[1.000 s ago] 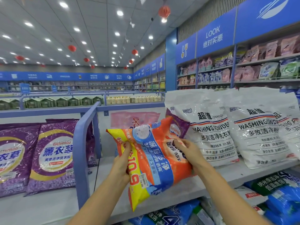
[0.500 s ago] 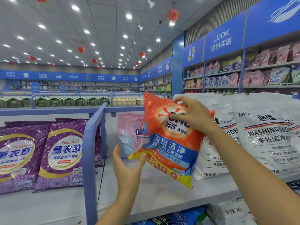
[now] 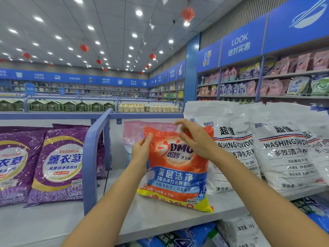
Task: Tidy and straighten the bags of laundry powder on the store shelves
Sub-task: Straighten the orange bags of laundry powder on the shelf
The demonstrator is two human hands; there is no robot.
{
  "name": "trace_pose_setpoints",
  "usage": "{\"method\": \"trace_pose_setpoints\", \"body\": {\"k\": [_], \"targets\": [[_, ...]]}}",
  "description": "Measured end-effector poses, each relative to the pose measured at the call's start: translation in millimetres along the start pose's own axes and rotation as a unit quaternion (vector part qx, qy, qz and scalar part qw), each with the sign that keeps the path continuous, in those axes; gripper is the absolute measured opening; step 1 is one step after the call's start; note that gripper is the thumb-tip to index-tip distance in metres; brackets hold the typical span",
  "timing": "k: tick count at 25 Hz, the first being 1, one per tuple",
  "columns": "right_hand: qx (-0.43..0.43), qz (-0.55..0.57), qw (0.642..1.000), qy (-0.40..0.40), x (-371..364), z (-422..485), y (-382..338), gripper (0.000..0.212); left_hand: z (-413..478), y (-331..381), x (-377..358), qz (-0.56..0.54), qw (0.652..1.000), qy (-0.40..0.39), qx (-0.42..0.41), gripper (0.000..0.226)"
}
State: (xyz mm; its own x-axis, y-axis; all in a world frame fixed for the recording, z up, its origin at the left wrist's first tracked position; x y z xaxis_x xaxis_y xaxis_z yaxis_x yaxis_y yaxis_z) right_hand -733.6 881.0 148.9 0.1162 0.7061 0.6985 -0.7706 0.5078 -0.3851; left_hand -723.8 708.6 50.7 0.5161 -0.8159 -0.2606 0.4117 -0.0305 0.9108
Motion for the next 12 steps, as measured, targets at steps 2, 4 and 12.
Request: {"method": "trace_pose_setpoints", "body": {"k": [2, 4, 12], "targets": [[-0.002, -0.06, 0.996, 0.068, 15, 0, 10, 0.032, 1, 7, 2, -0.015, 0.999, -0.003, -0.029, 0.017], [-0.06, -0.119, 0.986, 0.1, 34, 2, 36, 0.041, -4, 16, 0, -0.051, 0.997, -0.011, -0.064, 0.012], [-0.153, 0.103, 0.968, 0.171, 52, -3, 70, 0.041, -19, 51, 20, 0.062, 0.965, 0.082, -0.242, 0.018]]}}
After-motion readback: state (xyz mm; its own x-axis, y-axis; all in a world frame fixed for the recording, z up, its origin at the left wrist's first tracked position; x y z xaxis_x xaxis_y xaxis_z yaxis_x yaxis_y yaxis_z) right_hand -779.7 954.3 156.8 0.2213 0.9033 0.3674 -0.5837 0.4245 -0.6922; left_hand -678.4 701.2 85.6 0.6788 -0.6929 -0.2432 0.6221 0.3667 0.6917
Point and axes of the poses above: each hand's wrist, its own z-axis towards the middle knuckle, its own x-axis out of the back of the hand, y = z × x, the point moved 8 cm from there along z, towards the middle knuckle, and after that the axes turned 13 degrees about -x, right-handed, at the moved point
